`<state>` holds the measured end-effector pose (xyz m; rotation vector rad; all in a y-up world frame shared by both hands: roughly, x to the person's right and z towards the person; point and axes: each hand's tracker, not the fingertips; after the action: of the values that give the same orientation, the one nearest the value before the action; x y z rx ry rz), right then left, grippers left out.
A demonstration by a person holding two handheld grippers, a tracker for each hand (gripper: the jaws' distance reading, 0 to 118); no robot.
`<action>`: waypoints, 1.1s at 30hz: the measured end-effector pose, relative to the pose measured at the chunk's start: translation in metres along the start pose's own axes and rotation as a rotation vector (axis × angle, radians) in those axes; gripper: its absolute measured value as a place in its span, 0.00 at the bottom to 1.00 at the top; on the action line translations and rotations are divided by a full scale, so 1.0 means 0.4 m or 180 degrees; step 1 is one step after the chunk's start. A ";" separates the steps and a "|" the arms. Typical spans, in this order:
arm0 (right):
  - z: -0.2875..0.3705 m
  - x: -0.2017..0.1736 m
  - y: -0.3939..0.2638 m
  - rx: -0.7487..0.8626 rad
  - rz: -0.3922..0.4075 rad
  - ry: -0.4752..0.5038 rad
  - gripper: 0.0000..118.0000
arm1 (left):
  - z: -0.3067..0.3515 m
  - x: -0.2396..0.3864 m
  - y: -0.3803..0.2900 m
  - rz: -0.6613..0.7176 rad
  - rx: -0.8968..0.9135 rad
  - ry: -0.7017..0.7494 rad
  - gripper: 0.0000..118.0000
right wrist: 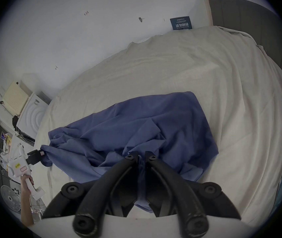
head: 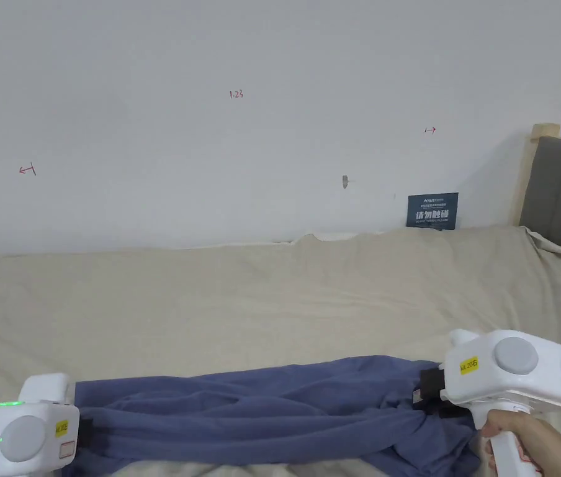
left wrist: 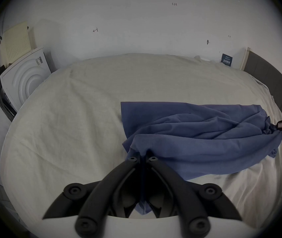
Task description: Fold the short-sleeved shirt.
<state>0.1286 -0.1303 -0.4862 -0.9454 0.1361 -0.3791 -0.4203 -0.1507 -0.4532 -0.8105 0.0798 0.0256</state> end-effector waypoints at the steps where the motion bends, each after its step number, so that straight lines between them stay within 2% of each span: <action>1: 0.013 0.003 -0.004 0.0038 -0.0011 0.0030 0.05 | 0.013 -0.002 -0.002 -0.0007 0.0019 0.0004 0.03; 6: 0.105 0.000 -0.075 0.0195 -0.0015 0.0206 0.05 | 0.122 -0.011 -0.063 0.0015 0.0187 -0.0123 0.03; 10: 0.190 -0.008 -0.212 0.0248 -0.0015 0.0265 0.05 | 0.205 -0.020 -0.163 -0.0151 0.0215 -0.0098 0.03; 13: 0.243 0.016 -0.302 0.0282 0.0011 0.0299 0.05 | 0.282 -0.038 -0.256 -0.0111 0.0262 -0.0128 0.03; 15: 0.282 0.025 -0.368 0.0340 -0.0033 0.0267 0.05 | 0.330 -0.051 -0.318 0.0000 0.0348 -0.0182 0.03; 19: 0.356 0.043 -0.500 0.0387 -0.0065 0.0165 0.05 | 0.425 -0.058 -0.441 -0.0095 0.0323 -0.0146 0.03; 25: 0.476 0.046 -0.685 0.0458 -0.0055 0.0170 0.05 | 0.551 -0.084 -0.611 -0.0116 0.0275 -0.0166 0.03; 28: 0.496 0.066 -0.763 0.0451 -0.0155 0.0184 0.05 | 0.584 -0.103 -0.677 -0.0025 0.0180 -0.0234 0.03; 31: 0.488 0.068 -0.823 0.0310 -0.0095 0.0004 0.05 | 0.595 -0.107 -0.717 -0.0011 0.0158 -0.0231 0.03; 33: 0.482 0.074 -0.844 0.0321 -0.0116 0.0023 0.05 | 0.594 -0.104 -0.718 -0.0043 0.0111 -0.0235 0.03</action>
<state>0.1228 -0.1716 -0.0985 -0.8480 0.1054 -0.4194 -0.4318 -0.1761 -0.0794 -0.7744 0.0050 0.0411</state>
